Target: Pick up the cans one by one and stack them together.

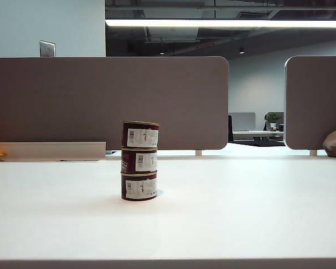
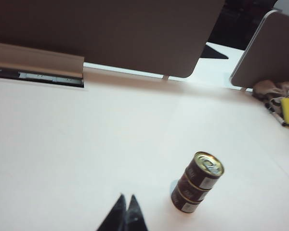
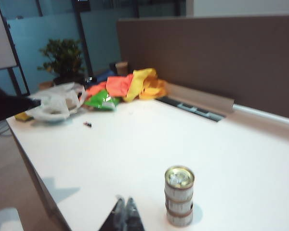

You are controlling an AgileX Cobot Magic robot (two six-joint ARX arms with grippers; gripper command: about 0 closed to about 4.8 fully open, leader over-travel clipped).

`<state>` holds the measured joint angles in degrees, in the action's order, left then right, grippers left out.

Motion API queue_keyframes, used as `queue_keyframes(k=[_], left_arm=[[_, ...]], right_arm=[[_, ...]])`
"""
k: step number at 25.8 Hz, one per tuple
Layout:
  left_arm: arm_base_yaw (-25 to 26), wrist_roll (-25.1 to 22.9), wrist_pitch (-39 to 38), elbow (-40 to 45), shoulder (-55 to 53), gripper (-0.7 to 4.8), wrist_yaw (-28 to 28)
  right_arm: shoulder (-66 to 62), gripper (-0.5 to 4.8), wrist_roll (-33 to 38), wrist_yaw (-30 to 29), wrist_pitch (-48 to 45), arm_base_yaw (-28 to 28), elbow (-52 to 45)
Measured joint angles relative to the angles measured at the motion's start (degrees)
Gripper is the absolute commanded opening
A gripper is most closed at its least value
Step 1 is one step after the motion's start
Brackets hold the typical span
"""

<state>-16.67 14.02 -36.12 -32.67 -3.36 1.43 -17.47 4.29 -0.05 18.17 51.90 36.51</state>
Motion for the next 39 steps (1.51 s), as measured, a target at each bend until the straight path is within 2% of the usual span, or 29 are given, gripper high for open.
queue_keyframes(k=[6,13,31,35,39], left_arm=[[0.0,-0.1,6.6,8.0,0.0,-0.06,0.3],[0.0,-0.1,7.7,11.5,0.0,-0.05,0.0],[0.0,-0.1,8.3,11.5,0.0,-0.05,-0.1],[0.0,-0.1,8.3,11.5,0.0,-0.05,-0.2],[0.0,-0.2,8.2,11.5,0.0,-0.05,-0.2]], right_arm=[[0.1,-0.06,0.2,0.0,-6.5,0.0,-9.6],[-0.1,0.00,0.2,0.0,-8.2,0.0,-17.4],[-0.1,0.00,0.1,-0.3,-6.8,-0.3,-17.7],[0.6,0.00,0.1,0.6,-6.8,-3.2,-17.7],[2.4,0.00,0.1,0.1,-6.9,-11.4,-17.7]])
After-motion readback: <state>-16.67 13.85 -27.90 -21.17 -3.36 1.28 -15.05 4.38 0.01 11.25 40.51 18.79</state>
